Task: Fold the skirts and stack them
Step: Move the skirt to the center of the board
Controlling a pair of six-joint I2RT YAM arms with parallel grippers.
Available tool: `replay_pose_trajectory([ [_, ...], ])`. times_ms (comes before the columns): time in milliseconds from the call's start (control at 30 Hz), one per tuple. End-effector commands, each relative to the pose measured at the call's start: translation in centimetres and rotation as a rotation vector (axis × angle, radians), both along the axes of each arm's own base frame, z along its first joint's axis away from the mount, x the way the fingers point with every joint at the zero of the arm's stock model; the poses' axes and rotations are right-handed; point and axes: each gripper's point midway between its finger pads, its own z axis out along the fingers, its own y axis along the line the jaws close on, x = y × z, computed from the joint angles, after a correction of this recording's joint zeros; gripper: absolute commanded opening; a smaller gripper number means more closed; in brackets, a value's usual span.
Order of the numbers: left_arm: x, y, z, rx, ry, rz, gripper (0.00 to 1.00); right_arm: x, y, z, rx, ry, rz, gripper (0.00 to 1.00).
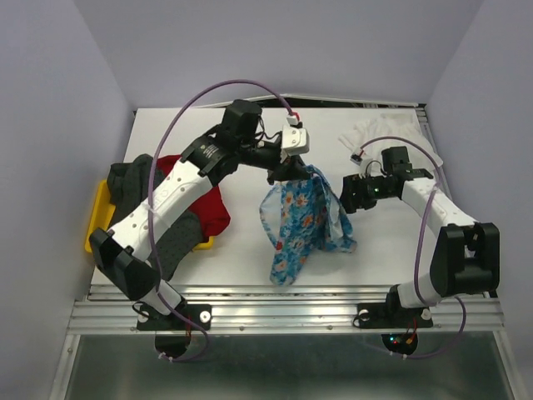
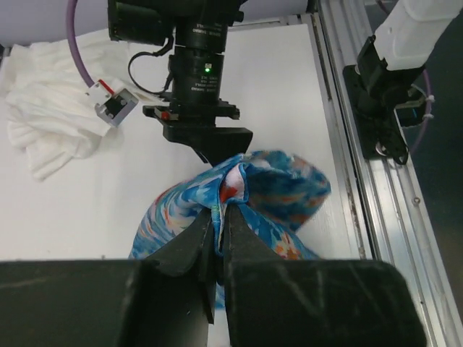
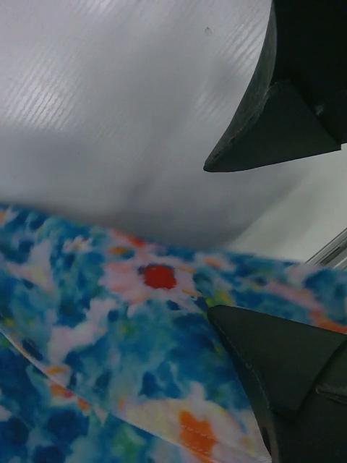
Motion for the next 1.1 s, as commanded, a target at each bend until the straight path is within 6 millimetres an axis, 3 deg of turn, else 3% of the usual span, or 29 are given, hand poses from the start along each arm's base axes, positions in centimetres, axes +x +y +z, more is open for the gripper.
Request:
replay_pose_trajectory([
  [0,0.0,1.5,-1.0,-0.016,-0.033,0.08,0.0,-0.1,0.1,0.8,0.008,-0.072,0.009,0.79],
  [33,0.1,2.1,-2.9,0.027,-0.056,0.079,0.0,-0.1,0.0,0.7,0.001,-0.072,0.009,0.79],
  [67,0.0,3.1,-6.5,0.105,-0.038,0.101,0.0,-0.1,-0.4,0.5,-0.024,-0.079,-0.001,0.79],
  [100,0.1,3.8,-8.5,0.152,-0.038,0.109,0.0,-0.2,-0.4,0.5,-0.025,-0.081,0.001,0.79],
  [133,0.0,5.2,-12.6,0.239,-0.032,0.122,0.0,0.0,-1.0,0.3,-0.063,-0.097,-0.014,0.79],
  [233,-0.2,7.1,-18.1,0.348,-0.032,0.133,0.0,0.5,-2.4,-0.3,-0.151,-0.12,-0.046,0.78],
  [267,-0.7,8.3,-21.4,0.423,-0.008,0.133,0.0,0.7,-2.7,-0.3,-0.17,-0.13,-0.055,0.77],
  [400,-1.9,9.6,-26.6,0.518,0.072,0.116,0.01,0.3,-3.3,-0.2,-0.207,-0.121,-0.058,0.76],
  [467,-2.4,9.8,-28.1,0.535,0.116,0.121,0.09,-0.6,-3.0,0.2,-0.194,-0.115,-0.022,0.75],
  [567,-2.4,9.8,-28.5,0.533,0.128,0.132,0.21,-2.3,-3.2,-0.1,-0.207,-0.103,0.025,0.74],
  [667,-2.1,9.6,-27.7,0.506,0.146,0.155,0.33,-2.4,-3.5,0.8,-0.202,-0.143,0.034,0.69],
  [800,-1.6,9.4,-25.6,0.472,0.145,0.187,0.48,-2.4,-4.7,0.5,-0.284,-0.133,0.091,0.68],
  [933,-1.5,9.3,-23.4,0.426,0.146,0.233,0.56,-3.4,-6.1,-0.9,-0.367,-0.068,0.162,0.68],
  [967,-1.6,9.3,-22.8,0.413,0.152,0.242,0.61,-3.9,-6.2,-1.1,-0.372,-0.046,0.171,0.7],
  [1000,-1.7,9.3,-22.3,0.407,0.157,0.247,0.77,-4.0,-6.4,-1.2,-0.382,-0.039,0.17,0.7],
  [1067,-1.9,9.2,-21.3,0.385,0.166,0.259,0.77,-4.4,-6.0,-1.6,-0.391,-0.035,0.189,0.7],
])
